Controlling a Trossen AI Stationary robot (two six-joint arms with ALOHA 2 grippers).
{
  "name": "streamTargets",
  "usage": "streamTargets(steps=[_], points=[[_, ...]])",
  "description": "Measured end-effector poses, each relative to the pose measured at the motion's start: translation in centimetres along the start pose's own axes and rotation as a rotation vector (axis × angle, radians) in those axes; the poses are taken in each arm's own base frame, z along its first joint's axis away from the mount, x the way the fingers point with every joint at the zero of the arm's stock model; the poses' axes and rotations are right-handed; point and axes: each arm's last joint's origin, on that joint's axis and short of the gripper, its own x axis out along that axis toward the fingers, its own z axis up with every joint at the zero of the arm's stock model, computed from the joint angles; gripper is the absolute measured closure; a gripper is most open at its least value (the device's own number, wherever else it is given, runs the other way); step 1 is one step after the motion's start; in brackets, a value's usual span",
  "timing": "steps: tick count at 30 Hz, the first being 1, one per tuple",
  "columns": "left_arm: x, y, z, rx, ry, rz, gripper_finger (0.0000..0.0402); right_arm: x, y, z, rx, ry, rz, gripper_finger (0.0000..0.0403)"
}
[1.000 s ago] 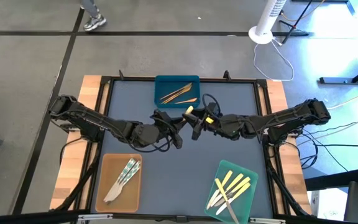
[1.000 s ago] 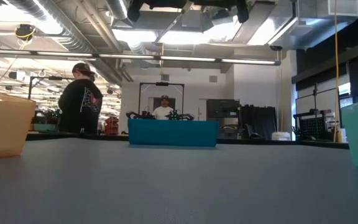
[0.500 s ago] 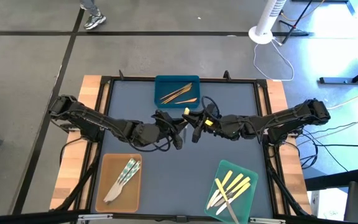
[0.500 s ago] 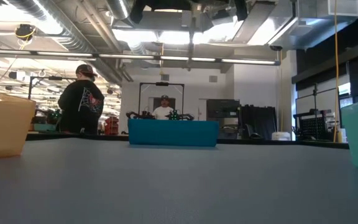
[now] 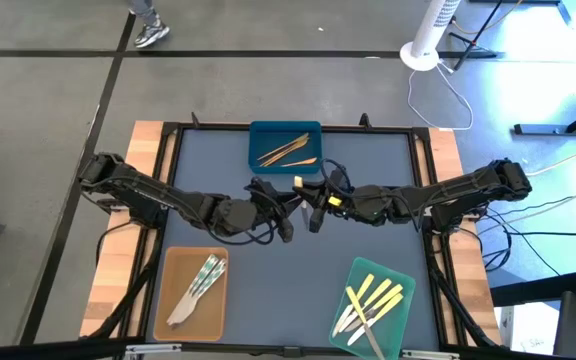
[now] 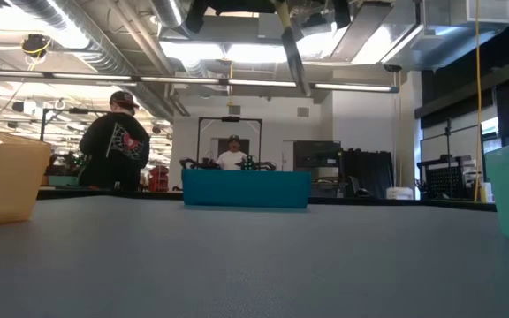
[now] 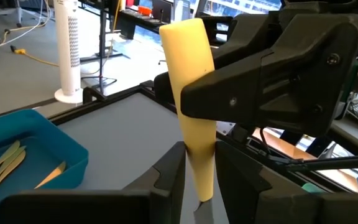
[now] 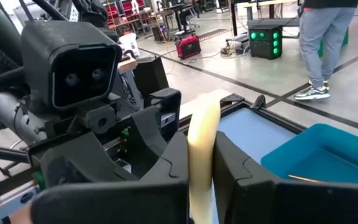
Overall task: Sort silverware by color (type)
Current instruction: Put the yellow knife into the green bin
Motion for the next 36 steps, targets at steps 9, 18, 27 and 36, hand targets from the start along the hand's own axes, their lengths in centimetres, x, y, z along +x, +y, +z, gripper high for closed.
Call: streamTargets(steps=[9,18,27,36], points=[[0.1,0.0,0.0,0.0,0.015,-0.028,0.0315,-0.4,-0.1,0.2,-0.011,0.024,0.018,0.0389],[0.7,0.6,0.3,0.017,0.016,-0.023,0.0262,-2.7,-1.2,1.7,-0.017,0.069,-0.007,0.0389],[0.6,0.6,-0.2,0.05,0.08,-0.073,0.0256,-6.0,-1.7,3.0,0.135,0.198,0.142,0.0389],[0.6,0.9,-0.8,0.094,0.132,-0.052,0.0257,-10.6,2.2,1.1,0.256,0.322,0.259,0.039]])
